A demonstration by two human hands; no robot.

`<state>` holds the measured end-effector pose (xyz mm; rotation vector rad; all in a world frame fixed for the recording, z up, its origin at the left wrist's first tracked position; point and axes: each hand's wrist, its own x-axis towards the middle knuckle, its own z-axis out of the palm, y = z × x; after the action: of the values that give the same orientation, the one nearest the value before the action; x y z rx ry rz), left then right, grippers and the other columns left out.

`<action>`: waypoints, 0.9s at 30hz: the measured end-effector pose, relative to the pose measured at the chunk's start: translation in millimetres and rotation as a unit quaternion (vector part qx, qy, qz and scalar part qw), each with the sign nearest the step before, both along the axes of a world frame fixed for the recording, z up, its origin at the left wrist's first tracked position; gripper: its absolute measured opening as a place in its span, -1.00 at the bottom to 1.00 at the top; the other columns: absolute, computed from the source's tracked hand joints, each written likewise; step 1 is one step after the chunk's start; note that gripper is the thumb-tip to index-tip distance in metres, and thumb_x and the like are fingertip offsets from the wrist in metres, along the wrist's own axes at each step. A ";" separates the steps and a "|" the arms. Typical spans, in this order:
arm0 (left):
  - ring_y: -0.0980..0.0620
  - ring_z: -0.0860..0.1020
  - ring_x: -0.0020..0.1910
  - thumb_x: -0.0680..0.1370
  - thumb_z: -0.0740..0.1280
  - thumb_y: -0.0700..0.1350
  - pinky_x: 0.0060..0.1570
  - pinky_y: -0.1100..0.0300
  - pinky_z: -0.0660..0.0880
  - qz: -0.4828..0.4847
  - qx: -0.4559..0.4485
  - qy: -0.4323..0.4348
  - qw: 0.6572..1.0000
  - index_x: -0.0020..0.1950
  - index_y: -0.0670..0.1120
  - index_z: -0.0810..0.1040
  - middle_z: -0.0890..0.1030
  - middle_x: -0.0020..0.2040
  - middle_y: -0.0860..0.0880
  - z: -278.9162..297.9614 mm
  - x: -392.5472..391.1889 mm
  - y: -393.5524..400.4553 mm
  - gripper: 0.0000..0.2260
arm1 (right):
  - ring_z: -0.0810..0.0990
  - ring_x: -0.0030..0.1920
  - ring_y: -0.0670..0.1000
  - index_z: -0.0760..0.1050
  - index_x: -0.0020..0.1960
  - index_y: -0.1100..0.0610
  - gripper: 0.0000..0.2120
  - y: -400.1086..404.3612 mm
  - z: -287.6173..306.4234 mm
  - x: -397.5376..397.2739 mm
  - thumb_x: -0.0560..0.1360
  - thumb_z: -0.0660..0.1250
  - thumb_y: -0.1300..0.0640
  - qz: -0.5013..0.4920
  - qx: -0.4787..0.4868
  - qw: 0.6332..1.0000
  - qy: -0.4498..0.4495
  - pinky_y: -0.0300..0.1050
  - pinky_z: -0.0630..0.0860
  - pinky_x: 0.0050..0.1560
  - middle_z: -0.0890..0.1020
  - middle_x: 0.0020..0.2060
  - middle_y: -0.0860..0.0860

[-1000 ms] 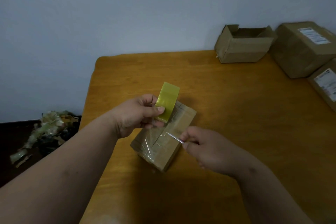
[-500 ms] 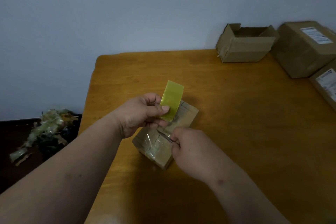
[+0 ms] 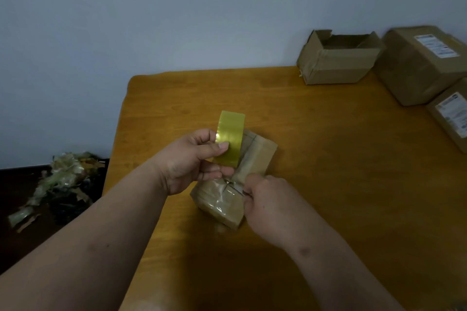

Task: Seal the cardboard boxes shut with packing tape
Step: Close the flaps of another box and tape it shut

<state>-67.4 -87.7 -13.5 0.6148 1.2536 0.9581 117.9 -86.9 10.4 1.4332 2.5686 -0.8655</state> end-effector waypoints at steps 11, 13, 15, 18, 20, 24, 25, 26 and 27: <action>-0.16 0.69 -0.12 0.41 0.41 -0.06 -0.23 0.19 0.59 0.079 -0.004 -0.108 0.991 0.08 -0.01 0.51 0.66 0.08 -0.14 -7.0 -8.0 1.7 -0.74 | 0.48 -0.25 -0.11 0.45 0.01 0.00 -0.93 20.3 -4.5 31.3 0.63 0.20 0.06 -0.060 -0.071 0.996 0.014 -0.25 0.33 -0.33 0.54 -0.18 -0.05; -0.16 0.69 -0.13 0.42 0.40 -0.07 -0.23 0.18 0.60 0.086 -0.003 -0.126 0.988 0.15 -0.02 0.48 0.65 0.12 -0.16 -8.0 -8.3 2.2 -0.68 | 0.46 -0.31 -0.09 0.48 0.01 -0.01 -0.94 28.8 -5.8 41.9 0.62 0.23 0.07 -0.090 -0.098 0.989 0.058 -0.21 0.34 -0.34 0.54 -0.23 -0.04; -0.17 0.69 -0.11 0.44 0.40 -0.07 -0.22 0.17 0.60 0.093 -0.002 -0.140 0.986 0.19 -0.02 0.47 0.65 0.14 -0.17 -9.0 -8.4 2.6 -0.66 | 0.47 -0.32 -0.04 0.49 -0.04 -0.01 -0.92 38.4 -11.6 52.2 0.61 0.26 0.11 -0.156 -0.127 0.972 0.120 -0.14 0.41 -0.32 0.54 -0.25 0.00; -0.19 0.68 -0.10 0.44 0.40 -0.07 -0.20 0.16 0.60 0.097 -0.001 -0.148 0.984 0.21 0.00 0.47 0.65 0.12 -0.16 -10.8 -7.9 4.1 -0.65 | 0.52 -0.29 0.03 0.49 -0.04 0.02 -0.93 52.1 -35.1 63.5 0.61 0.26 0.14 -0.260 -0.146 0.940 0.163 -0.02 0.50 -0.23 0.57 -0.18 0.08; -0.18 0.68 -0.11 0.45 0.40 -0.07 -0.20 0.16 0.60 0.095 -0.003 -0.148 0.984 0.22 -0.01 0.47 0.64 0.13 -0.17 -11.6 -7.8 5.4 -0.65 | 0.55 -0.25 0.07 0.47 -0.03 0.06 -0.95 57.1 -62.6 67.2 0.61 0.26 0.13 -0.293 -0.123 0.939 0.135 0.01 0.50 -0.18 0.59 -0.13 0.11; -0.17 0.69 -0.15 0.46 0.39 -0.08 -0.21 0.16 0.61 0.097 -0.002 -0.151 0.984 0.25 -0.02 0.46 0.64 0.12 -0.18 -11.0 -7.5 7.4 -0.63 | 0.61 -0.02 0.15 0.46 0.08 0.04 -0.90 43.0 -122.5 68.5 0.60 0.22 0.07 -0.231 -0.054 0.971 -0.041 -0.09 0.45 -0.14 0.64 -0.02 0.09; -0.17 0.69 -0.16 0.45 0.39 -0.08 -0.22 0.16 0.61 0.099 -0.003 -0.151 0.984 0.23 -0.03 0.46 0.65 0.10 -0.17 -10.6 -7.0 8.0 -0.64 | 0.62 0.01 0.14 0.46 0.11 0.03 -0.87 36.1 -133.9 67.6 0.60 0.21 0.06 -0.213 -0.044 0.974 -0.063 -0.10 0.47 -0.12 0.64 -0.01 0.07; -0.16 0.69 -0.16 0.45 0.39 -0.08 -0.23 0.17 0.60 0.100 -0.003 -0.151 0.983 0.22 -0.03 0.46 0.65 0.09 -0.16 -10.1 -6.7 8.4 -0.65 | 0.62 0.01 0.11 0.45 0.13 0.02 -0.86 29.3 -143.2 66.4 0.60 0.19 0.06 -0.196 -0.036 0.977 -0.081 -0.10 0.48 -0.12 0.63 -0.01 0.04; -0.17 0.69 -0.16 0.45 0.39 -0.08 -0.23 0.17 0.60 0.101 -0.003 -0.151 0.983 0.21 -0.03 0.46 0.65 0.09 -0.16 -9.8 -6.3 8.8 -0.65 | 0.62 0.02 0.09 0.45 0.14 0.01 -0.86 23.2 -150.4 64.6 0.60 0.19 0.06 -0.181 -0.031 0.978 -0.097 -0.11 0.47 -0.11 0.62 0.02 0.02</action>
<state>-73.7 -79.0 -23.3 0.3252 1.0593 1.1681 182.5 -63.7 -139.9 1.8959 2.1574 -0.7875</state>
